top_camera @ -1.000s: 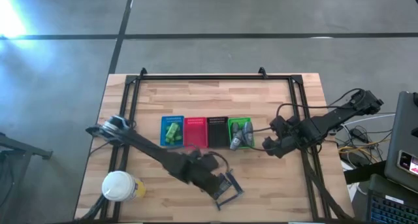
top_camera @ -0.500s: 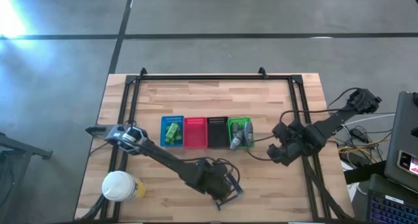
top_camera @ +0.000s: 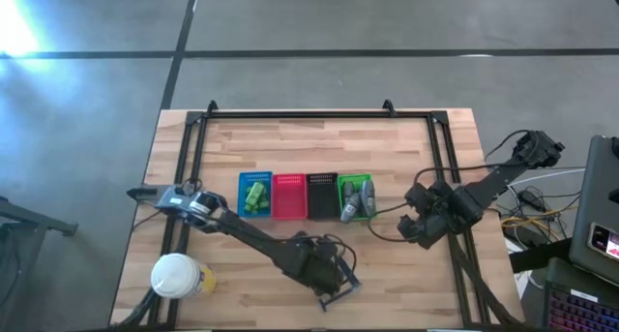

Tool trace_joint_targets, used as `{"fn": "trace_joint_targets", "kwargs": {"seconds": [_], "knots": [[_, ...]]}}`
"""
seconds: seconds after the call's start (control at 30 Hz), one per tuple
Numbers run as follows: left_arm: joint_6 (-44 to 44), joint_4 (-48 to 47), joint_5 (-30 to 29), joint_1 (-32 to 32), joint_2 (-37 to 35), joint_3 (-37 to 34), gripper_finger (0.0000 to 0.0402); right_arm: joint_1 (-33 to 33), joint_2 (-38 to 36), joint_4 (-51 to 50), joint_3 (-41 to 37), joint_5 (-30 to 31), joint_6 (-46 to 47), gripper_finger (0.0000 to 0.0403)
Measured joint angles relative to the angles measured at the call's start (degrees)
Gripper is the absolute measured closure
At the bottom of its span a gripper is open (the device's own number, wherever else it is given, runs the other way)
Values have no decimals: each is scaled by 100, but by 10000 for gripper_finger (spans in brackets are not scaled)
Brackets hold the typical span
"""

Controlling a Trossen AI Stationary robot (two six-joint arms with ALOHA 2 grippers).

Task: Pick & Place Travel size toiletries
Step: Put the left shave cream into the red bin

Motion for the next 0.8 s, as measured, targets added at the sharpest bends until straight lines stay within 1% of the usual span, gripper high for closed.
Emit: {"fn": "trace_joint_targets", "kwargs": {"seconds": [0.1,0.37,0.53,0.67,0.8], "knots": [[6,108,27,0,0,-113,110,0,1,2,-53,4,46,39],[-20,576,-6,8,-12,-677,110,0,1,12,-38,160,103,39],[-18,588,371,23,-35,-735,115,0,1,15,-23,168,102,39],[-146,540,504,29,-39,-712,136,-2,1,17,-22,168,105,39],[-165,488,575,38,-62,-680,180,-2,1,15,-24,168,103,39]]}}
